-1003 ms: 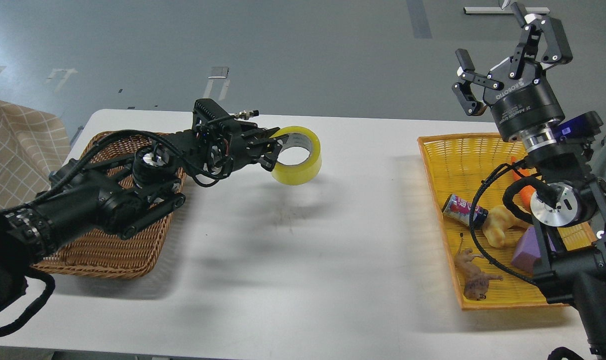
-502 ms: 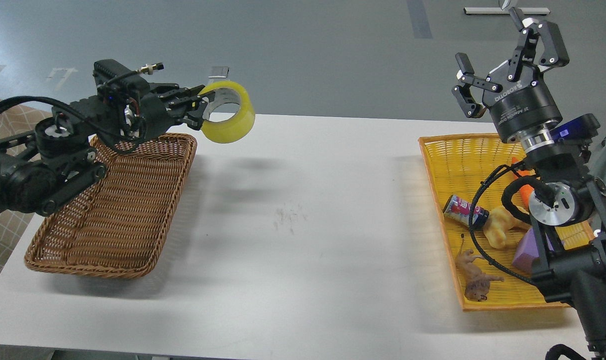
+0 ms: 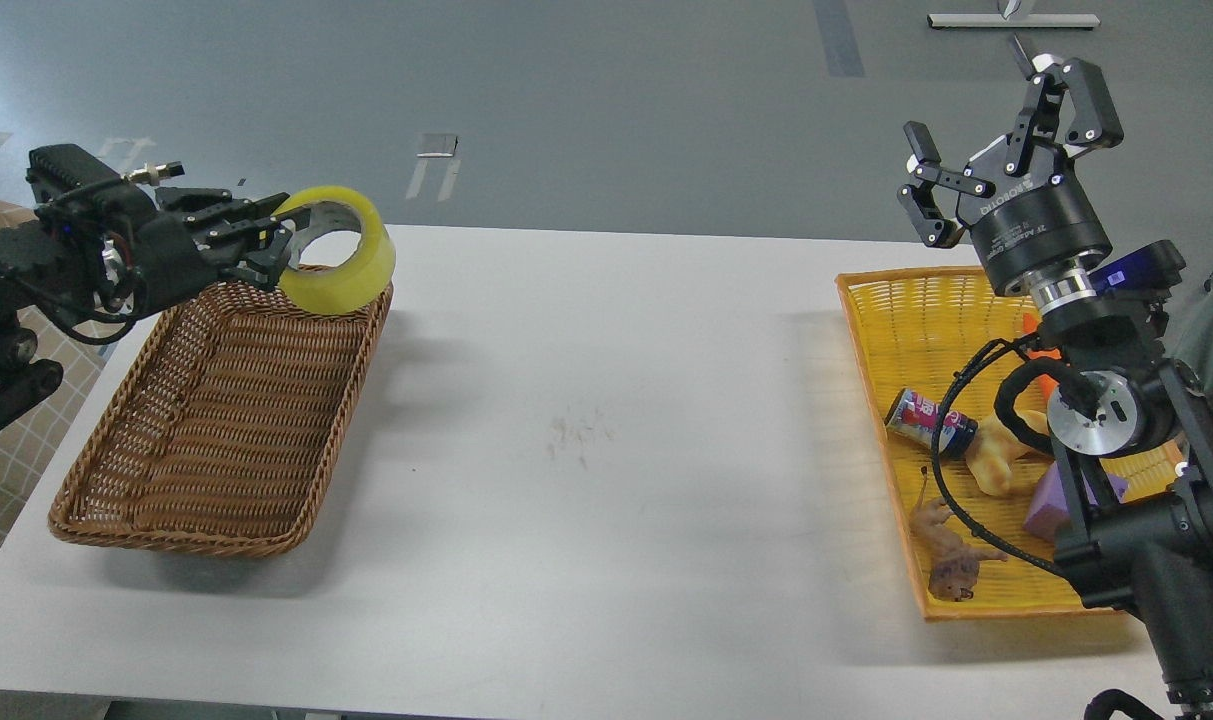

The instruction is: Place and transfer tape with both arms

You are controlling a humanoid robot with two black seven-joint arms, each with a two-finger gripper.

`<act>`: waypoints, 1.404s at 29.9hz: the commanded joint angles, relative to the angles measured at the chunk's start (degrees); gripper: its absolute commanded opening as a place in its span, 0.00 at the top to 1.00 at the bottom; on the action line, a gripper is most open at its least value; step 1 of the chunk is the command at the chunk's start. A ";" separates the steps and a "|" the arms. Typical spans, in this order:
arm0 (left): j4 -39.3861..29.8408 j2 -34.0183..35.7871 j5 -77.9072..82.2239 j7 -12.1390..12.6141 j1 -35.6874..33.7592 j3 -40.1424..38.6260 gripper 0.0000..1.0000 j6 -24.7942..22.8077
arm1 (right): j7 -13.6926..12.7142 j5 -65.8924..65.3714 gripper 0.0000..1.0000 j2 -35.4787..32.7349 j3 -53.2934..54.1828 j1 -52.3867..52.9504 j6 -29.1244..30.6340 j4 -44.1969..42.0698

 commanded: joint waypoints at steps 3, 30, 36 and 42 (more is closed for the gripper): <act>0.09 1.34 -2.06 -0.09 3.53 0.04 0.87 1.51 | 0.01 -0.01 0.00 0.00 -0.09 0.01 0.01 0.00; 10.73 -2.34 -10.23 -3.78 13.12 0.04 0.72 7.05 | 0.01 -0.01 0.00 0.35 -0.35 -0.52 0.01 0.09; 10.82 -4.02 -10.32 -3.69 13.12 0.04 0.28 8.80 | 0.01 -0.01 0.00 0.27 -0.44 -0.87 0.10 0.09; 11.78 -4.19 -10.58 -3.78 13.21 -0.66 0.04 9.68 | 0.01 -0.01 0.00 0.27 -0.44 -1.57 0.10 0.09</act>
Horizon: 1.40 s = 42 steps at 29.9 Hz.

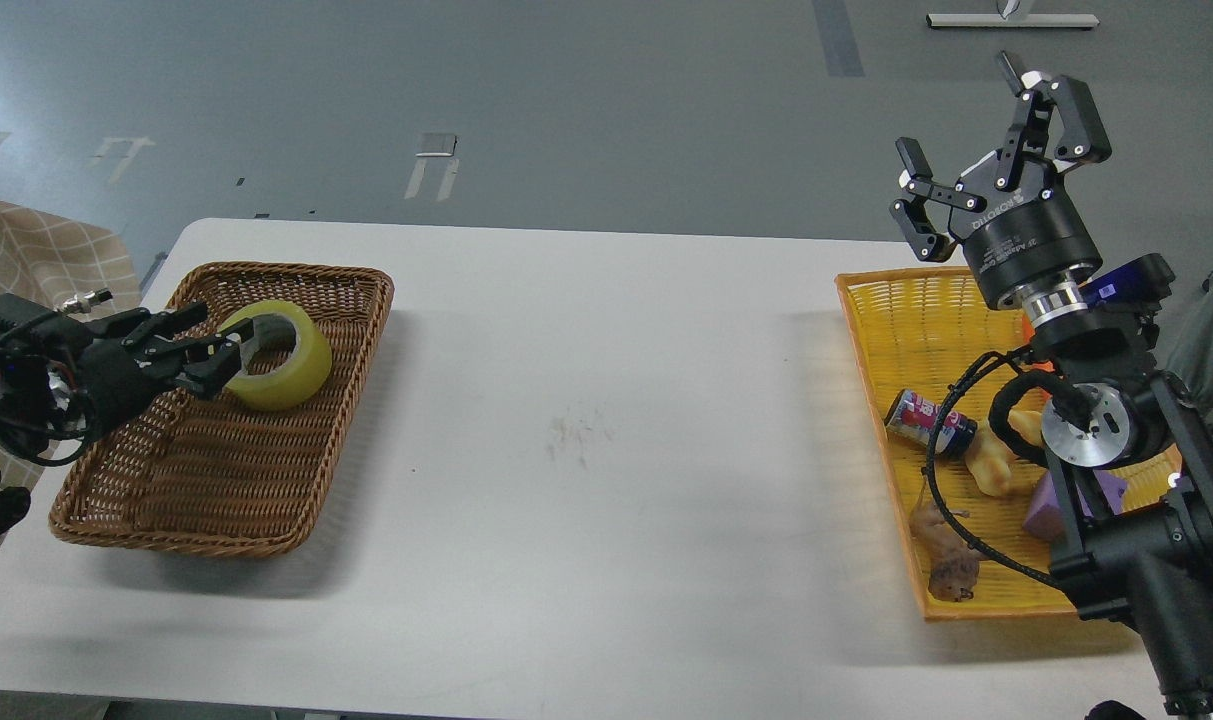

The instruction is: Place and transfer tape with both arms

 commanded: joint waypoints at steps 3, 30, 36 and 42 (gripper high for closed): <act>0.31 -0.88 -4.26 -0.10 -0.43 -0.86 0.02 0.03 | 0.00 0.00 0.00 0.00 -0.01 -0.39 0.08 0.08; -30.80 -2.28 -67.11 11.85 -20.82 -27.48 0.02 -31.61 | -0.26 -0.62 0.00 -0.62 -2.03 0.83 1.57 1.13; -36.70 -10.90 -68.00 15.11 -12.21 -36.02 0.02 -20.45 | 0.00 -0.70 0.00 -0.62 -2.03 5.05 1.57 1.57; -42.85 -24.94 -64.32 21.86 6.40 -51.90 0.02 -19.22 | 0.36 -0.53 0.00 -0.62 -2.03 6.02 1.66 6.13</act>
